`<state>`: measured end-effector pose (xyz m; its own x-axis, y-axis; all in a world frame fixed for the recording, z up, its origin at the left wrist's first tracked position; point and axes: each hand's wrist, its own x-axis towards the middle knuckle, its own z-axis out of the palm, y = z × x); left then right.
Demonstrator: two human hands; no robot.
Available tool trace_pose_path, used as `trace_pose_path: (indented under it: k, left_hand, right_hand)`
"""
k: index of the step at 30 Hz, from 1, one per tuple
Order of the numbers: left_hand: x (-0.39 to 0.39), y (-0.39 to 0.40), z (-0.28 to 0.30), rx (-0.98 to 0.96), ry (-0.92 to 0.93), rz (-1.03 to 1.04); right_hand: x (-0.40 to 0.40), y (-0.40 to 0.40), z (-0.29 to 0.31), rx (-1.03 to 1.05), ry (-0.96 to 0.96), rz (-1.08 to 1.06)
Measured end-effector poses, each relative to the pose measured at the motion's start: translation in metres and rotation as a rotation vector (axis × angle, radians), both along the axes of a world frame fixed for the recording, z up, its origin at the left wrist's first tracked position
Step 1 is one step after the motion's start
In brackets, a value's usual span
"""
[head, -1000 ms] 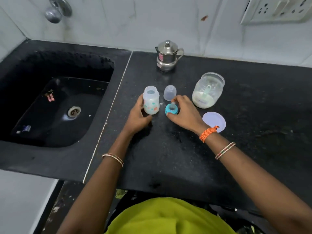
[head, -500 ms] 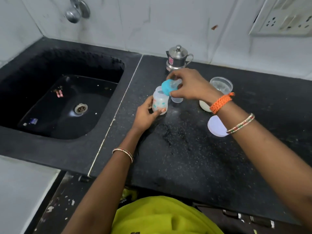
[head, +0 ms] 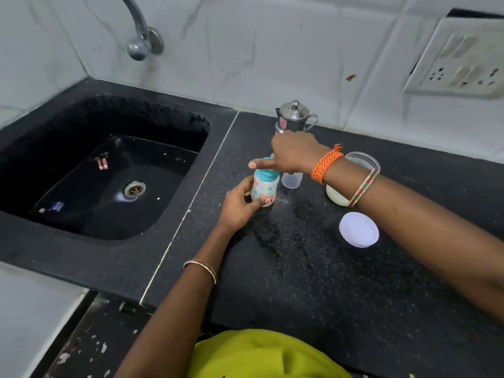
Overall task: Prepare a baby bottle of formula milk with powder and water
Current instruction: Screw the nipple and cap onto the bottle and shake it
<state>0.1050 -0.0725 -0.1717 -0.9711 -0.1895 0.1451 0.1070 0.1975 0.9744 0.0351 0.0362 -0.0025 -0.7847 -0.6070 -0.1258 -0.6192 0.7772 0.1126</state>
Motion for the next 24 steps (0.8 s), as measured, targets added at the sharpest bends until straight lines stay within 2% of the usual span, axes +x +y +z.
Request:
trace_pose_path:
  k: [2,6,11,17,20,24]
  left_hand:
    - [0.0,0.0,0.0,-0.017,-0.016,0.011]
    - [0.0,0.0,-0.001,-0.027,-0.024,0.015]
    - [0.002,0.001,0.003,-0.018,-0.035,0.021]
    - [0.003,0.001,0.005,-0.03,-0.056,0.027]
    - [0.004,0.002,0.006,-0.043,-0.055,0.033]
    - [0.004,0.002,0.006,-0.046,-0.05,0.033]
  right_hand:
    - [-0.006,0.003,0.002,-0.057,-0.123,-0.009]
    - [-0.008,0.009,0.002,-0.058,-0.283,0.203]
    - [-0.013,0.005,-0.008,-0.101,-0.264,0.325]
    - [-0.017,-0.002,0.002,-0.021,-0.271,0.393]
    - [-0.016,-0.004,0.0,-0.024,-0.261,0.378]
    - [-0.012,-0.006,-0.008,0.013,-0.116,0.306]
